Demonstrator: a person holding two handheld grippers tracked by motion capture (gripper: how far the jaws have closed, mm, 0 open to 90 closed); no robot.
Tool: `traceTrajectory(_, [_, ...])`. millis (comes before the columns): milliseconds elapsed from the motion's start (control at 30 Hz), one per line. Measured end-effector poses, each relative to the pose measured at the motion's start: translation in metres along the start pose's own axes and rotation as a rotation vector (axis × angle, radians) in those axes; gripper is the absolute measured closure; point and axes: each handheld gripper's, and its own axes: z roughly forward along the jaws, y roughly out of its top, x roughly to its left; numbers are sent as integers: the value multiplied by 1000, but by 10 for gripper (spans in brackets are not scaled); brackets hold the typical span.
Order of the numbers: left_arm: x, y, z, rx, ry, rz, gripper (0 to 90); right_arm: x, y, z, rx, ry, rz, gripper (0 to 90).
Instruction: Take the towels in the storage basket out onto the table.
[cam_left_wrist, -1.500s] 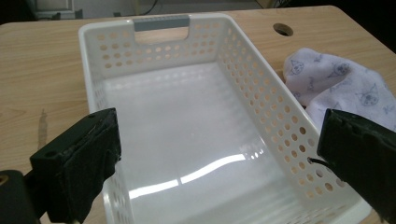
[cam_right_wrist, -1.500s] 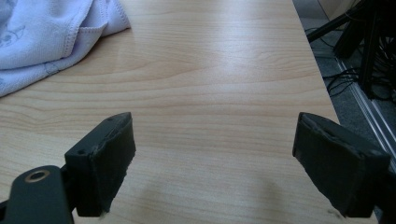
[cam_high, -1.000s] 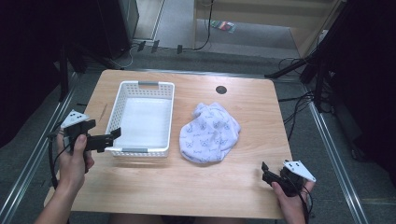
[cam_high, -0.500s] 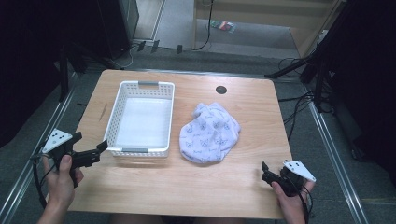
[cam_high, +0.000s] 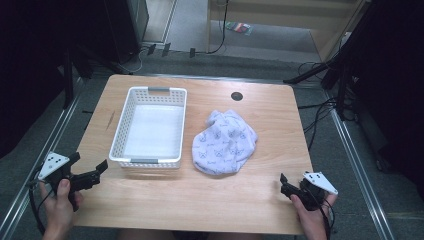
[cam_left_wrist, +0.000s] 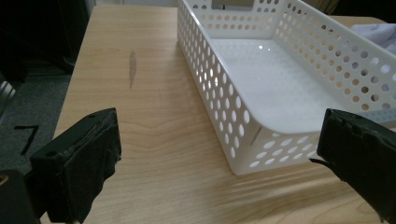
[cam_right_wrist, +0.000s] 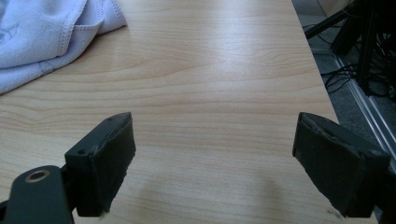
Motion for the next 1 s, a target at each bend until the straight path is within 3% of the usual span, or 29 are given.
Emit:
traceTrajectory(433, [16, -22, -3, 24, 42, -15, 5, 0, 0, 0, 2, -2, 2, 134])
traceTrajectory(700, [29, -31, 0, 53, 96, 9, 5, 0, 0, 0, -3, 1, -2, 134])
traceTrajectory(867, [35, -33, 1, 44, 83, -38, 5, 0, 0, 0, 0, -1, -2, 134])
traceTrajectory(1000, [34, -37, 7, 59, 84, -26, 5, 0, 0, 0, -2, -2, -5, 134])
